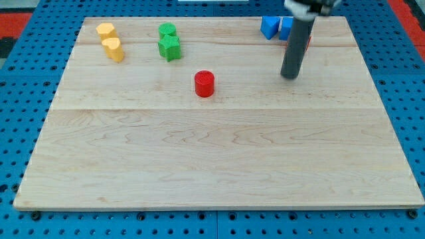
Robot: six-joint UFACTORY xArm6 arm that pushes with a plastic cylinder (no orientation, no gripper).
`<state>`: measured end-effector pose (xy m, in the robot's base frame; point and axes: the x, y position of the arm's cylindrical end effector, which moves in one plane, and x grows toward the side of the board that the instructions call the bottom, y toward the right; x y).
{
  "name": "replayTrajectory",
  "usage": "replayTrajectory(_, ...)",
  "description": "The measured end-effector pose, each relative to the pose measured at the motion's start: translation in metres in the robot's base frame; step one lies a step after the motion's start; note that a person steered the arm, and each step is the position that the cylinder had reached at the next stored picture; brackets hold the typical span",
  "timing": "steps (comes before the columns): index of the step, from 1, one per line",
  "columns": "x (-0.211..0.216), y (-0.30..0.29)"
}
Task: Move the red circle towards the red star
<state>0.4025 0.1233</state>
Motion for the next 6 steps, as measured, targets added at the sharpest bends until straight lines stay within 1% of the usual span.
replayTrajectory(1,0.067,-0.060)
replayTrajectory(2,0.098,-0.123)
replayTrajectory(3,0.106,-0.200)
replayTrajectory(4,0.060,-0.205)
replayTrajectory(5,-0.004,-0.165)
replayTrajectory(6,-0.031,-0.085)
